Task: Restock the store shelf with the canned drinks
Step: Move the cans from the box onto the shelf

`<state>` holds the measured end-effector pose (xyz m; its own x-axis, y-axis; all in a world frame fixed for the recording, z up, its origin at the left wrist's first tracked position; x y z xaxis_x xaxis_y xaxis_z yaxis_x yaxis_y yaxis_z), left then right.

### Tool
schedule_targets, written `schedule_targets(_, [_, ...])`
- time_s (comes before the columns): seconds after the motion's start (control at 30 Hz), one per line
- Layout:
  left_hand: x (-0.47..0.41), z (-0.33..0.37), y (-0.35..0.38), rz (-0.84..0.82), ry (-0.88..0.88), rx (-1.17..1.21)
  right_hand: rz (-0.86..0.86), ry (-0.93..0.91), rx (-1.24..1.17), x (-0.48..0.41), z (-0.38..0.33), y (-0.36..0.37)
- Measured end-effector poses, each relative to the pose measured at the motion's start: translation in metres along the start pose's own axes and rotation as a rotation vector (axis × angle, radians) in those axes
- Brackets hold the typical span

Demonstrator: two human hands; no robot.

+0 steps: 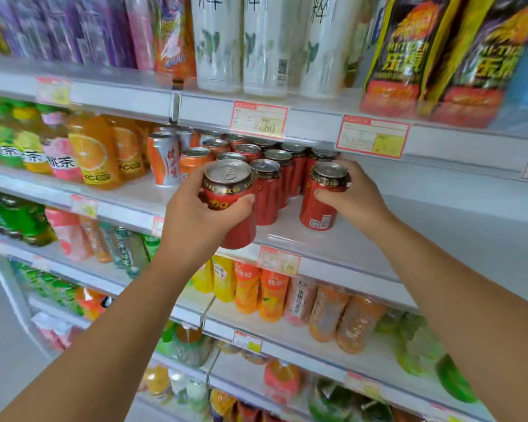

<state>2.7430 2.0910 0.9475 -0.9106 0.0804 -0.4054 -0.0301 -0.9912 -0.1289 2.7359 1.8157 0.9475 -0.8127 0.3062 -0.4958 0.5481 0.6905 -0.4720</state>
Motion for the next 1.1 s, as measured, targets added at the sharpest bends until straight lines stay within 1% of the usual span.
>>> schedule_targets(0.17, [-0.001,-0.010,-0.006,-0.007,-0.043,-0.013,0.021,0.139,-0.173,-0.015,0.037,0.013])
schedule_targets(0.23, [-0.002,-0.011,-0.005,-0.004,-0.052,-0.014,0.004,0.173,-0.146,-0.012,0.046,0.020])
schedule_targets(0.3, [-0.004,-0.012,-0.002,-0.006,-0.047,-0.009,0.015,0.150,-0.015,-0.009,0.054,0.020])
schedule_targets(0.33, [-0.005,-0.012,0.001,-0.011,-0.044,-0.012,0.016,0.136,0.006,-0.008,0.054,0.019])
schedule_targets(0.43, [-0.007,-0.013,0.008,-0.029,-0.038,-0.029,-0.030,0.127,-0.107,-0.012,0.054,0.024])
schedule_targets(0.53, [-0.008,-0.015,0.014,-0.046,-0.031,-0.050,-0.015,0.146,-0.149,-0.013,0.053,0.028])
schedule_targets(0.67, [-0.011,-0.016,0.018,-0.060,-0.020,-0.066,-0.017,0.139,-0.047,-0.019,0.056,0.038])
schedule_targets(0.8, [-0.016,-0.022,0.020,-0.067,-0.025,-0.053,0.008,0.093,0.015,-0.025,0.061,0.039])
schedule_targets(0.93, [-0.023,-0.026,0.024,-0.085,-0.027,-0.046,-0.034,0.133,0.037,-0.026,0.069,0.044])
schedule_targets(0.97, [-0.024,-0.026,0.026,-0.085,-0.029,-0.041,-0.017,0.126,0.031,-0.024,0.064,0.041])
schedule_targets(1.07, [-0.024,-0.021,0.036,-0.107,-0.037,0.000,0.133,0.017,-0.044,0.000,0.027,0.022])
schedule_targets(1.1, [-0.025,-0.019,0.040,-0.114,-0.034,0.014,0.100,-0.032,-0.095,0.013,0.011,0.021])
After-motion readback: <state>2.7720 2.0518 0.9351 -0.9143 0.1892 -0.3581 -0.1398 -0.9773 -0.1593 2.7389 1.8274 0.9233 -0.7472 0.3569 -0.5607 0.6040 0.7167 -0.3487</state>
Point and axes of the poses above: each hand's wrist, its own x-axis away from the middle knuckle, its own y-axis out of the palm, z = x × y, the point moved 9 cm from there along -x, towards the middle knuckle, and after that the axes turned 7 degrees about -y, right-handed, at the moved point
